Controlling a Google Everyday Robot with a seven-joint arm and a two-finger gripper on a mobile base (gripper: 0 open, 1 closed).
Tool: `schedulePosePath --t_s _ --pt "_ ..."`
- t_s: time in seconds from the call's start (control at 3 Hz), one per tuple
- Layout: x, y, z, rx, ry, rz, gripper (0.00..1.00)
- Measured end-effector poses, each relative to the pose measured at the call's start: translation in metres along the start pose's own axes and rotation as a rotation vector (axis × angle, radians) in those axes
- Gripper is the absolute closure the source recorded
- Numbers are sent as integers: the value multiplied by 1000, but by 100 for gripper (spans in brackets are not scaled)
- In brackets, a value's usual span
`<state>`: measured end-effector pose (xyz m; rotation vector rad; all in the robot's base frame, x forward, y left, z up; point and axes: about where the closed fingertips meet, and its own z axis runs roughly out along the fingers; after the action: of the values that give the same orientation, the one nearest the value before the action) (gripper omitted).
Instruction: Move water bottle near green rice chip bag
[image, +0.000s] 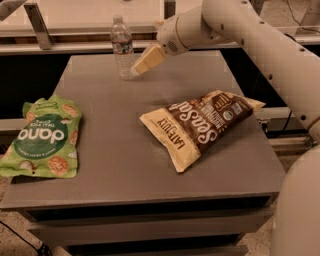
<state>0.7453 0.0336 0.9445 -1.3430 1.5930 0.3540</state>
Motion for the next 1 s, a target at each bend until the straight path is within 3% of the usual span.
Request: schedulePosePath --t_s 0.33,1.0 --pt "0 -16 22 34 -41 97 0" --pt "-22 -29 79 21 -130 168 0"
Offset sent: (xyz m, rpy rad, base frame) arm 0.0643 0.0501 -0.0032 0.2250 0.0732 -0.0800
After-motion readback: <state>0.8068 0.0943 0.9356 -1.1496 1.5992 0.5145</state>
